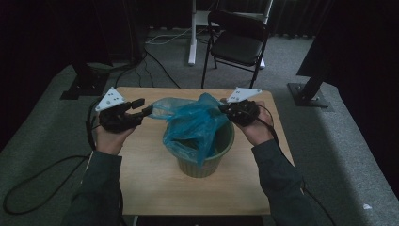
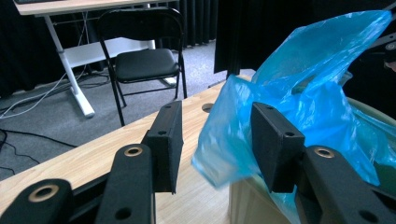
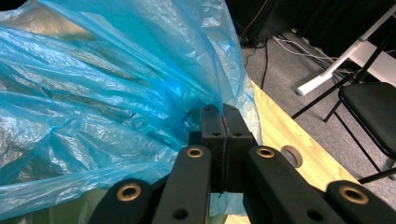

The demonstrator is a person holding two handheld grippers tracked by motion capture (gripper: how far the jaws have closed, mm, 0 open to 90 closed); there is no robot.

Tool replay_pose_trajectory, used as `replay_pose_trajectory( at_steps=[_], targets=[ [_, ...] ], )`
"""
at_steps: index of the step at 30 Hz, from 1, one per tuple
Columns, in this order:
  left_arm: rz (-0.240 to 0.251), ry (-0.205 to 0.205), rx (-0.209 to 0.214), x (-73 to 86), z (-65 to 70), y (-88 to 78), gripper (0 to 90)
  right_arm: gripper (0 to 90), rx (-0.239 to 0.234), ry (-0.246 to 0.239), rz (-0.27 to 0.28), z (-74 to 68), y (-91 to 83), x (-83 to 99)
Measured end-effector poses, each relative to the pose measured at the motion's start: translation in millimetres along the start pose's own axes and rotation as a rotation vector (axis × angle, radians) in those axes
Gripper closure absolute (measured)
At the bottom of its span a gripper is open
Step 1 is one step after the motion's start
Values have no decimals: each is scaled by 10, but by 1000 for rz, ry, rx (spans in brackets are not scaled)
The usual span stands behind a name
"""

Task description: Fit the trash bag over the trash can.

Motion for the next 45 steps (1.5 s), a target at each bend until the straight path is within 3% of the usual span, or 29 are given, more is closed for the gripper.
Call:
replay_pose_trajectory(
  at_steps=[8,21,24,35,41,45],
  targets=[
    [-7,-36,-10,116,-98,-55,541,897,6,3,-2,15,-10,3],
    [-14,-59,-33,250,-228,-173,530,897,9,11,-8,28,4,11],
    [-34,-69,-35,304,-266,-188,531,897,9,11,-7,27,3,9],
    [-165,-60,0,616,-202,129,520,896,1,8,-6,-3,40,0],
    [-169,-45,49,583,-61,285,480,896,0,7,-3,-2,31,-1],
    [-148,-38,52,504,-3,366,457,895,-3,4,-3,-19,37,-4]
  ],
)
Point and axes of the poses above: each handheld gripper's, and its own axes: y roughly forward along the jaws, x roughly out of its underside, z roughly to its right, the point moved 7 cm from there along y, roughly forward along the jaws, and after that the axes turned 14 degrees about -y, right-handed, at the moved point
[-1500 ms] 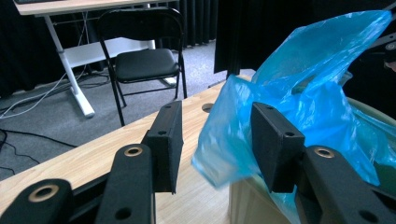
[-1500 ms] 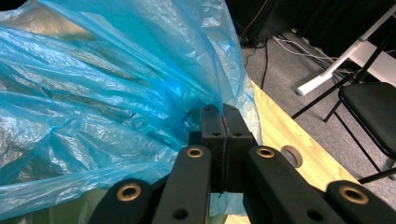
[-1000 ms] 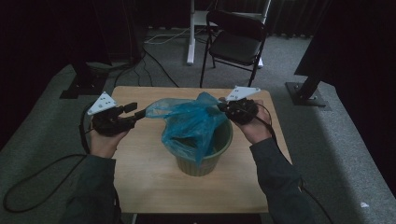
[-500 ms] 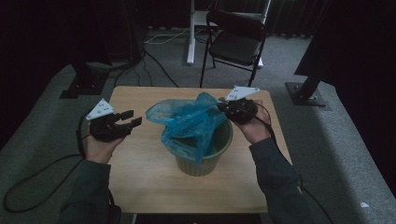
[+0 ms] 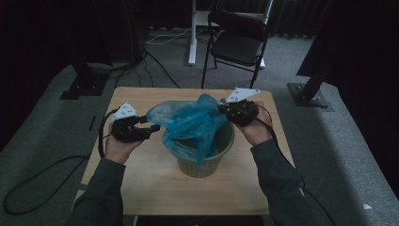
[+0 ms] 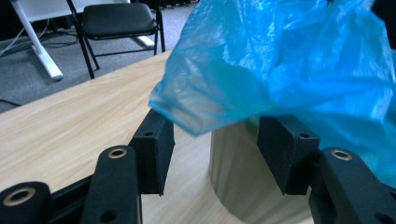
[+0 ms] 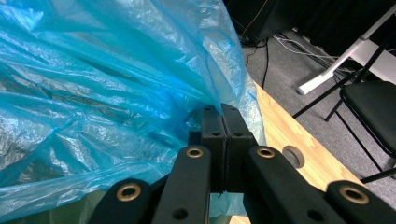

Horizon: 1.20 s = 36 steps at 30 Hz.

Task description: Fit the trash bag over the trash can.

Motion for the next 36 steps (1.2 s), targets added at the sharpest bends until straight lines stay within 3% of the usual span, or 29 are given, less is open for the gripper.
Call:
replay_pose_trajectory(
  at_steps=[4,9,14,18,19,20,23,24,30,36],
  targets=[
    [44,-12,6,-86,6,23,454,893,-4,-3,-1,-10,3,0],
    [115,-20,43,-210,52,-25,465,890,-7,-6,1,-4,-5,1],
    [139,-11,51,-305,98,-49,465,884,-12,-8,0,-10,-4,1],
    [126,-7,26,-337,94,-9,654,882,-20,-12,-1,-25,6,-1],
    [126,-7,26,-337,94,-9,654,882,-22,-15,-1,-26,9,0],
    [104,-8,6,-356,70,71,773,882,-25,-14,-2,-25,12,2],
    [100,-23,2,-368,49,117,892,883,-37,-14,-4,-23,4,8],
    [96,-47,-10,-379,14,167,895,883,-35,-18,-9,-15,3,15],
    [46,-74,-25,-351,-56,314,899,883,-32,10,-19,48,3,59],
    [-13,-109,-51,-285,-172,456,899,887,-61,116,-9,179,75,231]
  ],
)
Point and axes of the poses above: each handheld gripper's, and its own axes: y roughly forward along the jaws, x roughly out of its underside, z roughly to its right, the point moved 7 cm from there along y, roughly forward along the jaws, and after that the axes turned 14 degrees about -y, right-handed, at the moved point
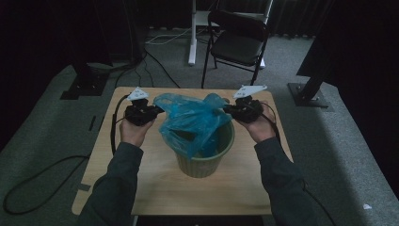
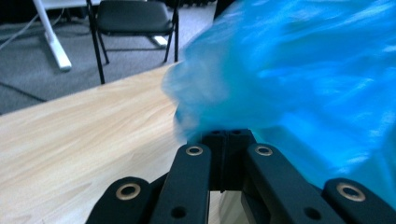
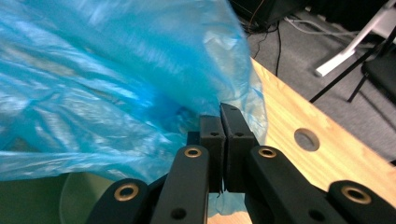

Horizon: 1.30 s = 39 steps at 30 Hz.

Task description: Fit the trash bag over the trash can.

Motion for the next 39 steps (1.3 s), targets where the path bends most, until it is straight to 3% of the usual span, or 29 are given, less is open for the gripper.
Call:
replay_pose_trajectory(
  at_steps=[7,14,21,30,39],
  targets=[
    [-48,-36,-15,62,-110,158,899,892,-14,101,-8,139,85,176],
    [-108,-56,-24,141,-173,353,899,895,-19,153,-50,203,258,277],
    [-143,-81,-27,241,-255,460,899,897,-29,190,-89,229,390,405],
    [-160,-76,-27,316,-264,435,899,897,-40,201,-102,205,357,510],
    [-224,-83,-23,468,-281,590,899,898,-81,261,-165,176,527,706]
  ],
)
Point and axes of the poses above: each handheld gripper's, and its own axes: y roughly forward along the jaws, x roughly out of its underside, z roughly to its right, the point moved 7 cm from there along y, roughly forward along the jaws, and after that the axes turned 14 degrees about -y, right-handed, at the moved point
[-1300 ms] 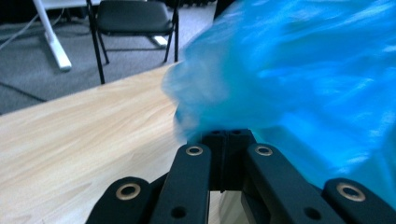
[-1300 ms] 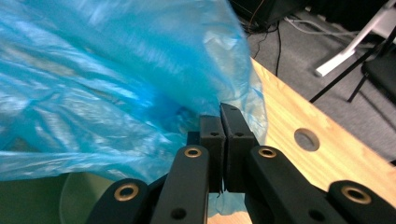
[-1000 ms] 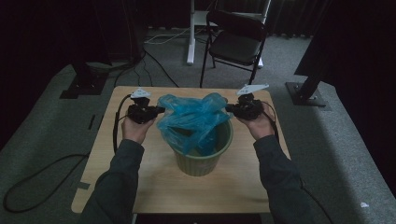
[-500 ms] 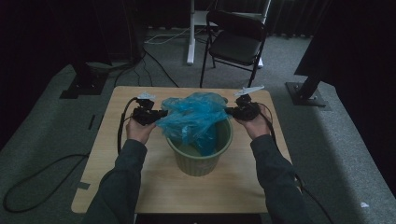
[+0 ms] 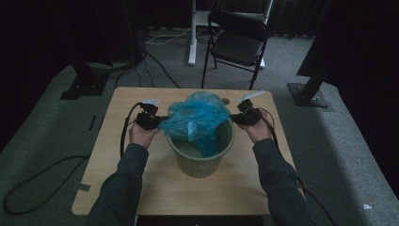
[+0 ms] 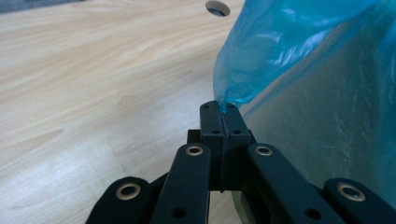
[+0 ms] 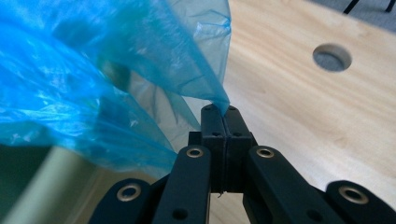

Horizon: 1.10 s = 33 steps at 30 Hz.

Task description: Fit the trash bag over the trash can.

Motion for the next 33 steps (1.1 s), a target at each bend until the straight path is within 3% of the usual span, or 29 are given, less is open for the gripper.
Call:
replay_pose_trajectory(
  at_steps=[11,18,23,27,33],
  targets=[
    [-66,-10,-6,162,-66,113,899,899,-26,32,-60,-13,117,196],
    [-83,-25,13,262,-91,60,899,898,-36,46,-46,-10,47,312],
    [-48,-46,77,310,-26,-124,898,884,-38,31,-17,-54,-86,334],
    [-23,-32,108,325,54,-292,854,787,-34,14,19,-93,-208,314],
    [34,-6,145,310,171,-514,786,709,-23,-5,90,-120,-363,233]
  ],
)
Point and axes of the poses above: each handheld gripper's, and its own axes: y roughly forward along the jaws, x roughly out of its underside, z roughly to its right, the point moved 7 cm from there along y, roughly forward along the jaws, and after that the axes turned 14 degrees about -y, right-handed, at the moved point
